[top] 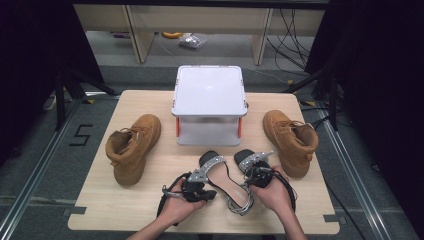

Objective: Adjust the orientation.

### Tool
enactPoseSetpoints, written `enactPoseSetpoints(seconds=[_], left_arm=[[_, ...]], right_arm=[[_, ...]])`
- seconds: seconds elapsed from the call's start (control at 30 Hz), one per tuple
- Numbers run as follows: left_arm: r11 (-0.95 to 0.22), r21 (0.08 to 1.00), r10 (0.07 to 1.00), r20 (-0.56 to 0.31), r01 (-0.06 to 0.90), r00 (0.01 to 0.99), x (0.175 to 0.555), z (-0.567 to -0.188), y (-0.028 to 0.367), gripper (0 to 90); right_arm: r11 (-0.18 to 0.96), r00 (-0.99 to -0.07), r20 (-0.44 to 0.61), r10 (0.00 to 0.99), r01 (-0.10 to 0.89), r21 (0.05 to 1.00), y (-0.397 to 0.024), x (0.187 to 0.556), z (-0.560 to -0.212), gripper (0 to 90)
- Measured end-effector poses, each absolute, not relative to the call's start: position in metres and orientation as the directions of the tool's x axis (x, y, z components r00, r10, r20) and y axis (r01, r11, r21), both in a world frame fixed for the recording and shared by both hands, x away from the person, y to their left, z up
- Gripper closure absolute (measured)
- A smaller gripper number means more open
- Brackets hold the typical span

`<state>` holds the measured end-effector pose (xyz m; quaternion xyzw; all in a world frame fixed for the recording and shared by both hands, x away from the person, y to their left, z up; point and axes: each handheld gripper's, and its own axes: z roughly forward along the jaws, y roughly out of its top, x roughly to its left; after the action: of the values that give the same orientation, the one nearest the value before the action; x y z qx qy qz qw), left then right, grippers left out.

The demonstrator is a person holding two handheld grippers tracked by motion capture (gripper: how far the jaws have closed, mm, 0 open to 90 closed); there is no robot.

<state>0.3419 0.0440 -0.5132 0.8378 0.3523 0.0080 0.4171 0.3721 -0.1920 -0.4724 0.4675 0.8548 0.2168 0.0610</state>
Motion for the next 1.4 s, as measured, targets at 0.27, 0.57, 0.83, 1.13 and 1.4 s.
enactPoseSetpoints(seconds=[0.27, 0.57, 0.83, 1.13, 1.4], left_arm=[[-0.383, 0.712, 0.608, -0.286, 0.589, 0.741, 0.347, -0.518, 0.034, 89.8], [-0.393, 0.687, 0.621, -0.292, 0.611, 0.727, 0.351, -0.516, 0.036, 89.9], [-0.419, 0.667, 0.647, -0.256, 0.616, 0.718, 0.360, -0.512, 0.044, 90.0], [-0.411, 0.666, 0.678, -0.233, 0.622, 0.698, 0.367, -0.511, 0.055, 89.9], [-0.396, 0.695, 0.674, -0.224, 0.601, 0.704, 0.368, -0.509, 0.064, 89.4]], right_arm=[[0.449, -0.531, 0.114, 0.840, 0.796, 0.405, -0.188, 0.369, -0.474, 89.7], [0.458, -0.547, 0.147, 0.824, 0.796, 0.395, -0.181, 0.364, -0.476, 90.0], [0.483, -0.589, 0.162, 0.791, 0.766, 0.424, -0.166, 0.359, -0.479, 90.0], [0.516, -0.623, 0.161, 0.766, 0.745, 0.423, -0.143, 0.358, -0.483, 90.0], [0.483, -0.585, 0.191, 0.788, 0.781, 0.396, -0.144, 0.360, -0.484, 80.5]])
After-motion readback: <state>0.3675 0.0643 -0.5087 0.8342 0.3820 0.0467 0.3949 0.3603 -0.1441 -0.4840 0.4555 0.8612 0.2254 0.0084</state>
